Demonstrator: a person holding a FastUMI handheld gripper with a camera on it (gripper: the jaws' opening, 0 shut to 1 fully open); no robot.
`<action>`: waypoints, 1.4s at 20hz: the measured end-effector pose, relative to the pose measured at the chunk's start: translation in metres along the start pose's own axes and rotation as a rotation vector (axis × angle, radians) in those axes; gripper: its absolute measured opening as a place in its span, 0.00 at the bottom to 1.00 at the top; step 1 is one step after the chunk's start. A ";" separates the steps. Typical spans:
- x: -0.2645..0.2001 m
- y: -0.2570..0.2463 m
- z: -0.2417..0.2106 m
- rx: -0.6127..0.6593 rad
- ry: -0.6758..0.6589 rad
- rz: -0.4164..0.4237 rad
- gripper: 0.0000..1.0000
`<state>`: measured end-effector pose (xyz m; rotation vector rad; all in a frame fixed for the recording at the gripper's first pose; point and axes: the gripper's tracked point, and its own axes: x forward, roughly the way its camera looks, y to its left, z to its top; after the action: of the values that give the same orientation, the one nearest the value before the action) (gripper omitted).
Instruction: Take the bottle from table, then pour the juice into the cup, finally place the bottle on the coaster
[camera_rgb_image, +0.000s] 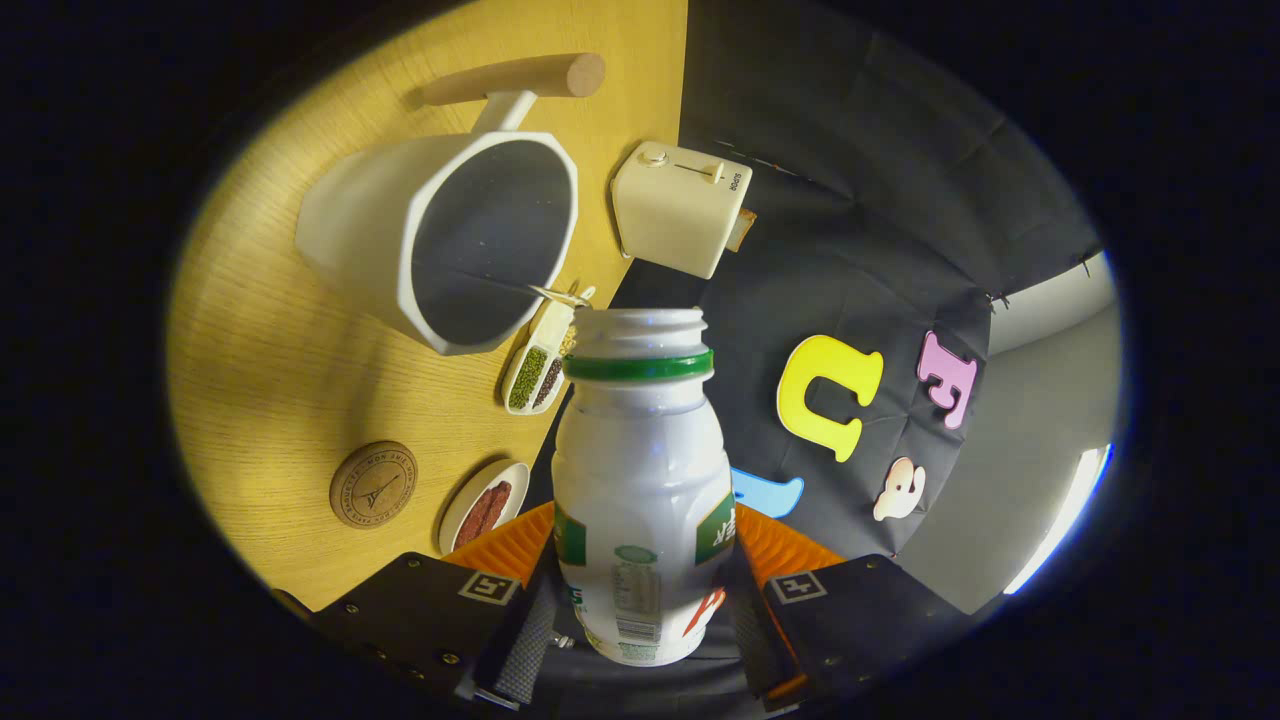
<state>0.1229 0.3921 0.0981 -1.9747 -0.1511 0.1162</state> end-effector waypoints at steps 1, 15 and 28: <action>0.000 -0.002 0.002 -0.007 -0.003 -0.003 0.76; -0.005 -0.011 0.015 -0.099 -0.020 -0.026 0.76; -0.006 -0.015 0.015 -0.084 -0.024 -0.062 0.76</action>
<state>0.1143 0.4109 0.1055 -2.0508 -0.2366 0.0946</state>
